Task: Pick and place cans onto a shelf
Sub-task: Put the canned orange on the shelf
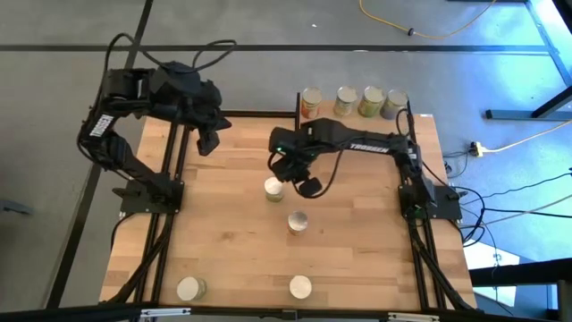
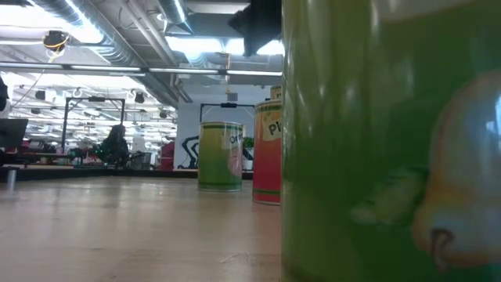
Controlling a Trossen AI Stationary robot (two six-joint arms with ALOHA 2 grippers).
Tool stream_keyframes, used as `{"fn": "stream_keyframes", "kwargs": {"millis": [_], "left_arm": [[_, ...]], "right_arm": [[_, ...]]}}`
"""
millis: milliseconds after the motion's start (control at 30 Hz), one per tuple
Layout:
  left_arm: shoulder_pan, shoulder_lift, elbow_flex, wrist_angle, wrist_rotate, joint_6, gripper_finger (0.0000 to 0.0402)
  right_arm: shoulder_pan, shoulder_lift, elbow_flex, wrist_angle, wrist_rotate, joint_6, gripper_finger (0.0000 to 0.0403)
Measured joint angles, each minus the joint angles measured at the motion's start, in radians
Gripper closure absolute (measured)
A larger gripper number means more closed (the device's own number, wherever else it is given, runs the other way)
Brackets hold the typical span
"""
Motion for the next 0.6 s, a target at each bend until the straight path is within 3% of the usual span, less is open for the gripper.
{"fn": "stream_keyframes", "kwargs": {"millis": [200,600], "left_arm": [[0.0,-0.016,0.0,0.0,0.014,-0.01,0.0401],[0.0,-0.063,0.001,0.0,0.045,-0.013,0.0401]], "right_arm": [[0.0,0.08,0.0,-0.003,0.001,-0.083,0.0292],[0.048,0.152,0.0,0.004,0.002,-0.313,0.0289]]}}
